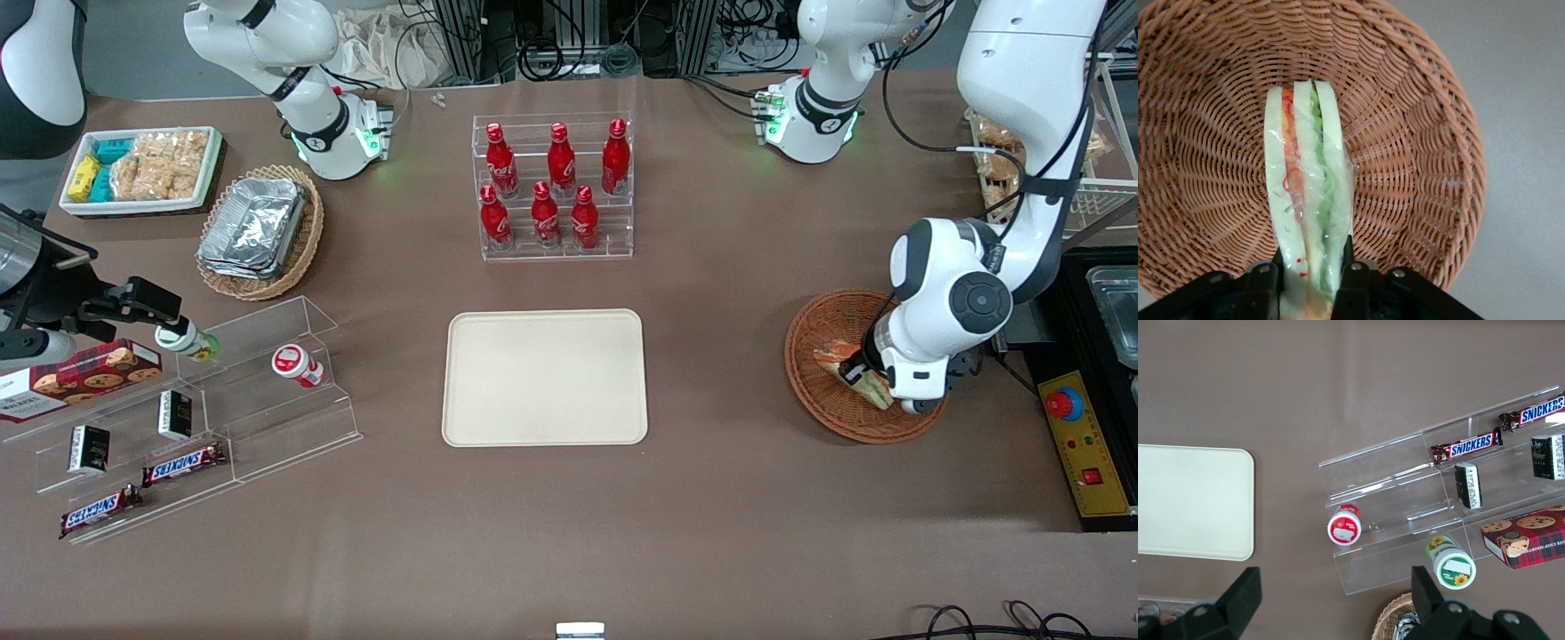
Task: Place sandwich from basket to tray
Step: 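Lift the sandwich out of the basket with the left gripper, then carry the sandwich over the cream tray with the left gripper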
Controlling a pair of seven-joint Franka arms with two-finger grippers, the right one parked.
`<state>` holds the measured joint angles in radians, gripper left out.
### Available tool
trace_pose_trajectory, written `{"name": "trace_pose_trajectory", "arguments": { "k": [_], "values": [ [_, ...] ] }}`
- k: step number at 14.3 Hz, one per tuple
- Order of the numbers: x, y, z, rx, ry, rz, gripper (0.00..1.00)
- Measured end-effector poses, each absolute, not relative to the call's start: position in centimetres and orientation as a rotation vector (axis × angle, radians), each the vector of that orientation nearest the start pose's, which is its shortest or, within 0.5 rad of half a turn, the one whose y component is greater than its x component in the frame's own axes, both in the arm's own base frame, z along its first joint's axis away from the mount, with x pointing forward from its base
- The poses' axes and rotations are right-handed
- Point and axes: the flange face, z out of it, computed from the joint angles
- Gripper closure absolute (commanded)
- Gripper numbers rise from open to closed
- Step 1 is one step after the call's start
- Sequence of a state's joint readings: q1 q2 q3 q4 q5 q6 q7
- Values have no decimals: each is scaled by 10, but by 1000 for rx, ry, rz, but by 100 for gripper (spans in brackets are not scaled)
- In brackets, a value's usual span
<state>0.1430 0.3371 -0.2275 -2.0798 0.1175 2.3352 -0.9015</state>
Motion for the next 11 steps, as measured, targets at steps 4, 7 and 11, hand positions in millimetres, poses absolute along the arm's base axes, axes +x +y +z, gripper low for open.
{"name": "trace_pose_trajectory", "arguments": {
  "k": [4,7,11],
  "values": [
    [594,-44,292,-2869,-1186,51,100],
    [613,-39,353,-2820,-1205,95,100],
    [633,-46,465,-2811,-1206,85,100]
  ]
}}
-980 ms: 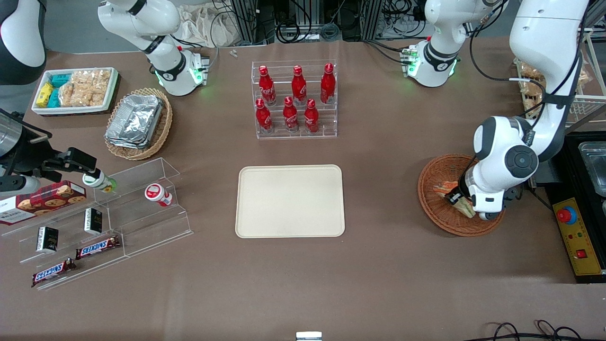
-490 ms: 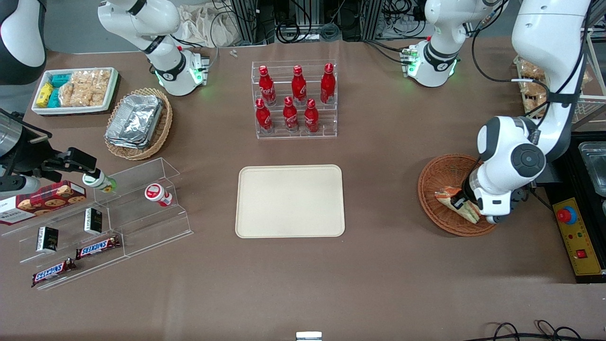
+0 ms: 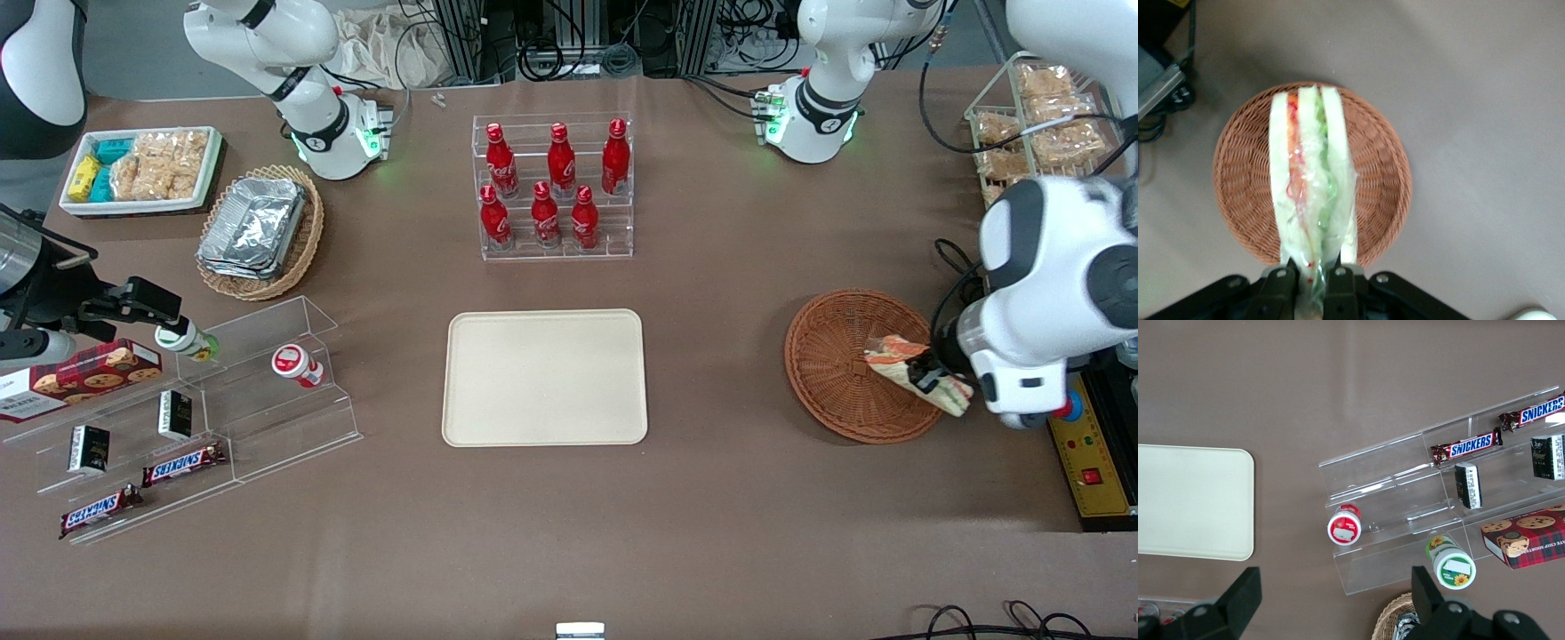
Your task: Place sandwich from basket to tray
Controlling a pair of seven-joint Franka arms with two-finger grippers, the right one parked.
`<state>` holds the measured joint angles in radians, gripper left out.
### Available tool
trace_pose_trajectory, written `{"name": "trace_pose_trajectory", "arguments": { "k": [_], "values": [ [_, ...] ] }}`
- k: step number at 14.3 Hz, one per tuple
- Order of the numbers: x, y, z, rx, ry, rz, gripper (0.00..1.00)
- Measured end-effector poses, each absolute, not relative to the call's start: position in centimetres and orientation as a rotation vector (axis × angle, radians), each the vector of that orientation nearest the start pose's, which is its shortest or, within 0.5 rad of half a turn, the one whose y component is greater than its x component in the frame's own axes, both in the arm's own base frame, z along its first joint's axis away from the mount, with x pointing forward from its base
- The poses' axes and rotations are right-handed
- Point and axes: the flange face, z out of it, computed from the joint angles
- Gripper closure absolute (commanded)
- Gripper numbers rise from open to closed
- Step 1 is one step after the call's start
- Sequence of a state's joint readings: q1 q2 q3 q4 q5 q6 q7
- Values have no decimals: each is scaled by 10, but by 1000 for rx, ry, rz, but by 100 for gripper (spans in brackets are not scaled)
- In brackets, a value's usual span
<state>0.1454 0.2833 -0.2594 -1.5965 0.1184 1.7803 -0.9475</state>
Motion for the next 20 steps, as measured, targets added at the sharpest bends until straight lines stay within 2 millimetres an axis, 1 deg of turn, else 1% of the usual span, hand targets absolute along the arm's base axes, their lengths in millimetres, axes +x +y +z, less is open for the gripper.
{"name": "trace_pose_trajectory", "arguments": {
  "k": [1,2,3,4,6,7,9,10,11,12,14,15,16,18,19,20],
  "values": [
    [634,-58,491,-2831,-1186,70,100],
    [634,-74,512,-2861,-1156,49,100],
    [633,-94,528,-2899,-1115,25,100],
    [630,-117,538,-2943,-1053,7,100],
    [620,-165,546,-3036,-862,6,100],
    [615,-187,545,-3071,-776,20,100],
    [606,-230,534,-3125,-629,41,100],
    [604,-253,525,-3154,-552,43,100],
    [602,-276,510,-3180,-467,59,100],
    [598,-302,489,-3200,-384,90,100],
    [587,-358,440,-3232,-245,147,100],
    [581,-382,415,-3244,-188,163,100],
    [576,-402,391,-3253,-141,167,100],
    [568,-430,346,-3254,-63,171,100],
    [565,-438,324,-3247,-36,182,100],
    [564,-441,302,-3239,-20,201,100]
  ]
}}
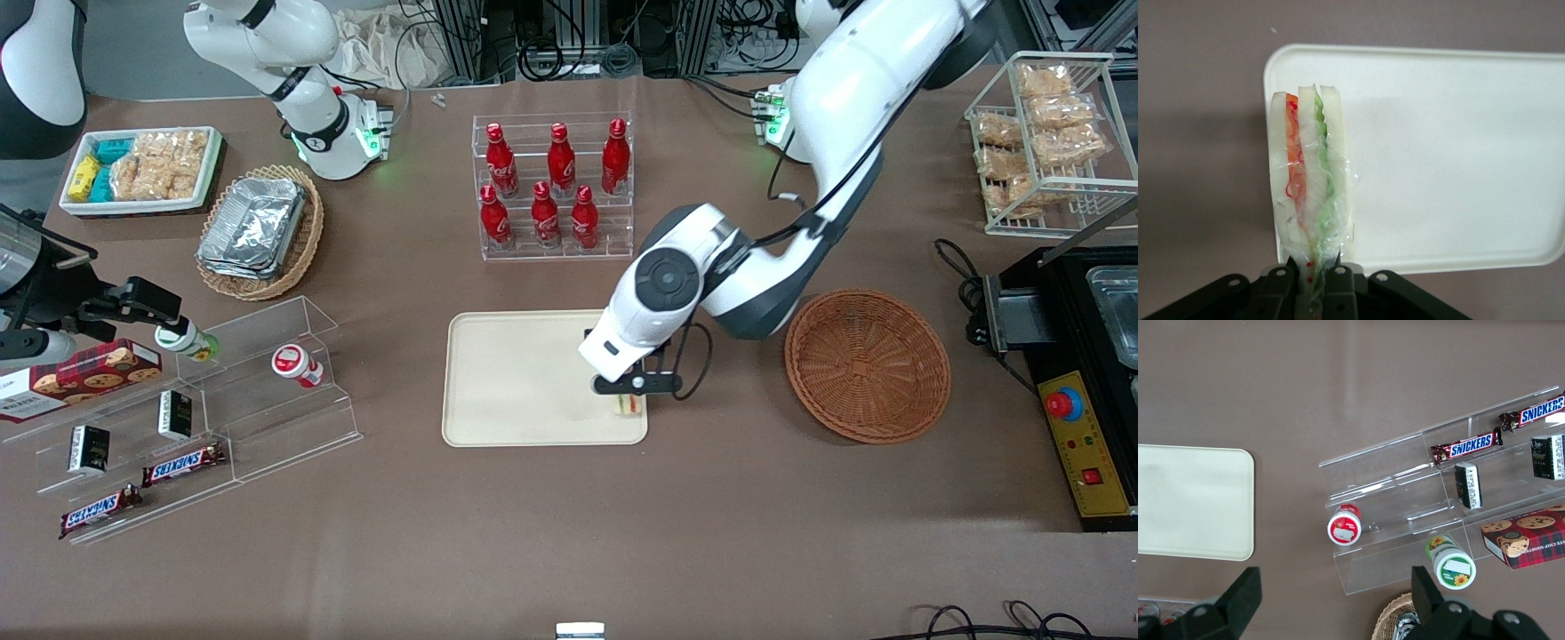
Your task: Place sandwich from basket to tray
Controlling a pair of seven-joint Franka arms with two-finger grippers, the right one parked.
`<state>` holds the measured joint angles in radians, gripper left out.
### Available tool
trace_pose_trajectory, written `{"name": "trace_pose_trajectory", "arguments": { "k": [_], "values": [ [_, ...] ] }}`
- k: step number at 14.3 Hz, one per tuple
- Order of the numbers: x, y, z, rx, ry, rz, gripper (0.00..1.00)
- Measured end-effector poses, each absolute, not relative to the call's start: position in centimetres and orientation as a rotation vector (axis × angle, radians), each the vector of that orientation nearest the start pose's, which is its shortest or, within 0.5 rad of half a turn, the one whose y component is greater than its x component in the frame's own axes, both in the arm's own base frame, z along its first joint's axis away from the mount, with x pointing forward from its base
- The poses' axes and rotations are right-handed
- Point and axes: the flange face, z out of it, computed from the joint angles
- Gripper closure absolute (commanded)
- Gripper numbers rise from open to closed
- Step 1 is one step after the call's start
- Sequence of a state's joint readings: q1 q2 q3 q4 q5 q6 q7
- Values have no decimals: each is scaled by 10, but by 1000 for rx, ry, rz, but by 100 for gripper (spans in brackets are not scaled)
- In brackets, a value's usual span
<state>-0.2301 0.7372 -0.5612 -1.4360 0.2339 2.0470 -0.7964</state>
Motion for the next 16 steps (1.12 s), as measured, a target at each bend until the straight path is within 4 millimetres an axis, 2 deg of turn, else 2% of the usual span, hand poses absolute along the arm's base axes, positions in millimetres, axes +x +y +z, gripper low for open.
{"name": "trace_pose_trajectory", "arguments": {
  "k": [2,4,5,7,8,13,14,16],
  "values": [
    [561,-443,268,-3222,6,247,100],
    [557,-446,252,-3211,22,281,100],
    [555,-448,248,-3208,28,291,96],
    [553,-449,244,-3205,33,300,15],
    [552,-450,244,-3204,34,301,0],
    [554,-451,247,-3208,25,293,0],
    [558,-450,253,-3214,7,277,0],
    [568,-443,281,-3218,-19,229,0]
  ]
}}
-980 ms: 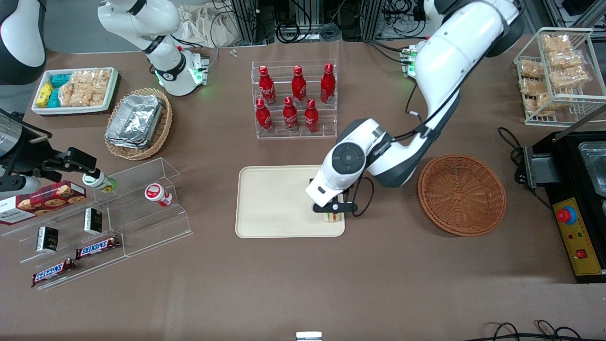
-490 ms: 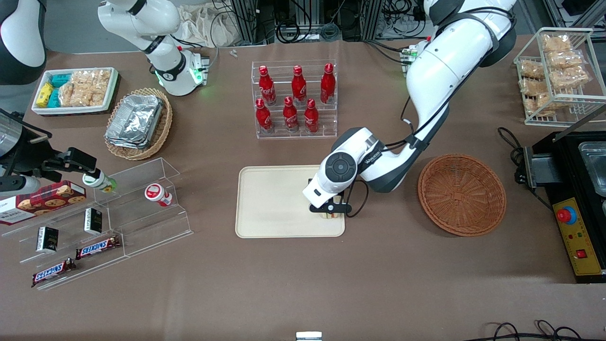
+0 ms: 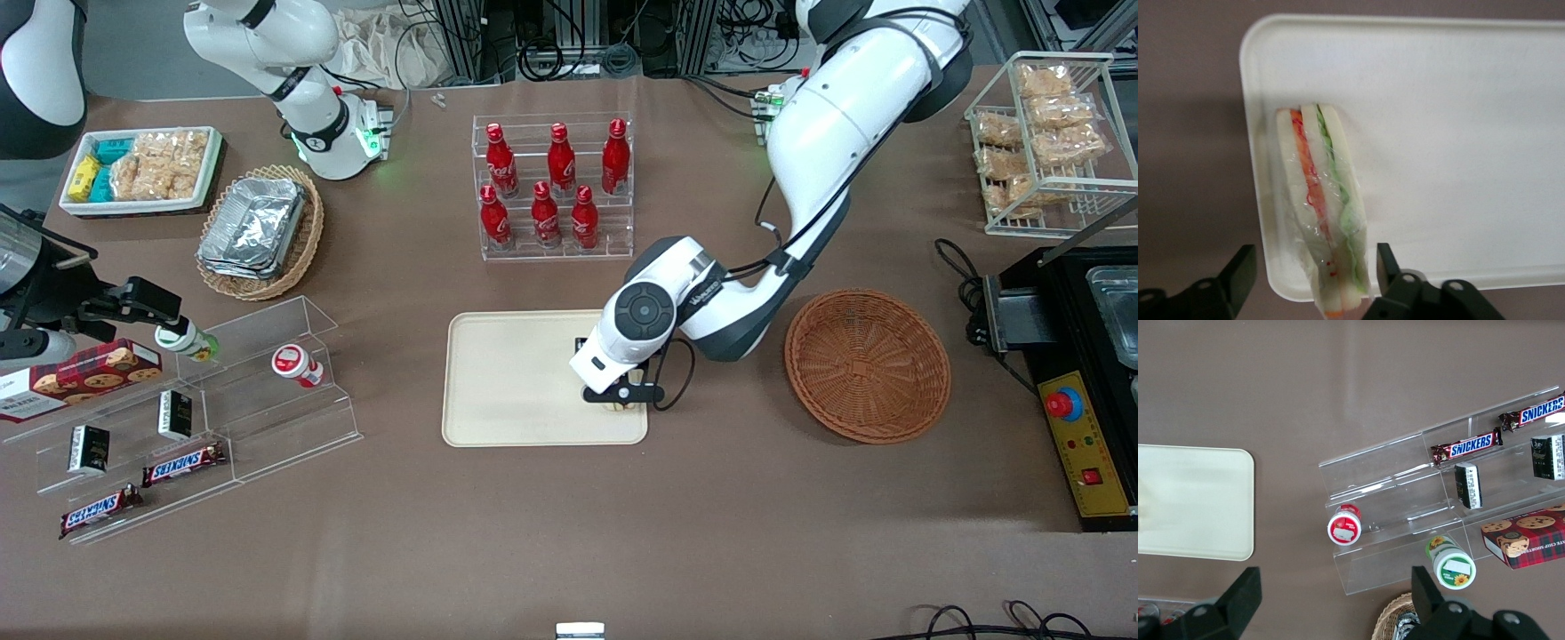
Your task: Place sandwich from basket to tray
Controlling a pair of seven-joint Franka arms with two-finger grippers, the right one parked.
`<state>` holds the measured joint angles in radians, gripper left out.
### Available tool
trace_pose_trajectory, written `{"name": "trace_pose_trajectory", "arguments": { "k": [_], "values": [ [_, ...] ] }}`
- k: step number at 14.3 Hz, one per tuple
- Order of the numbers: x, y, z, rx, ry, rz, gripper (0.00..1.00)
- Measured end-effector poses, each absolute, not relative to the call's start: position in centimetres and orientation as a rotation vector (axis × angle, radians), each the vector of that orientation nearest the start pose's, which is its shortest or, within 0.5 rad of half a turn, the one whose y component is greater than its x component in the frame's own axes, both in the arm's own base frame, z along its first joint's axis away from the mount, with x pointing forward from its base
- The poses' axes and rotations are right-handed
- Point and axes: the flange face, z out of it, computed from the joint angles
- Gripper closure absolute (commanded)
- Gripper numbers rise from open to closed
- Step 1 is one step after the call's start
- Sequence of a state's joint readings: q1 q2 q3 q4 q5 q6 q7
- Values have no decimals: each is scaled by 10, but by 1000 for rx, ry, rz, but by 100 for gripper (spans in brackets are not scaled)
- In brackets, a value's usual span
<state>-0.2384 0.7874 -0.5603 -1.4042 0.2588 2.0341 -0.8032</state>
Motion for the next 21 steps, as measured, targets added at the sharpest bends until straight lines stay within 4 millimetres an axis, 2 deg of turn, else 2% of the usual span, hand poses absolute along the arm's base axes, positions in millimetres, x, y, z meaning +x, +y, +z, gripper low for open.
{"name": "trace_pose_trajectory", "arguments": {
  "k": [2,4,6,9,11,14,16,17,18,21],
  "values": [
    [582,-421,326,-3195,-72,177,0],
    [603,-373,379,-3165,-176,118,0],
    [619,-322,421,-3131,-286,74,0],
    [629,-261,465,-3073,-422,44,0],
    [638,-202,491,-3044,-461,37,0],
    [644,-105,515,-3059,-370,101,0],
    [642,-55,522,-3086,-294,123,0],
    [638,-41,523,-3092,-246,133,0],
    [634,-36,521,-3094,-196,147,0],
    [623,-42,509,-3095,-36,184,0]
  ]
}}
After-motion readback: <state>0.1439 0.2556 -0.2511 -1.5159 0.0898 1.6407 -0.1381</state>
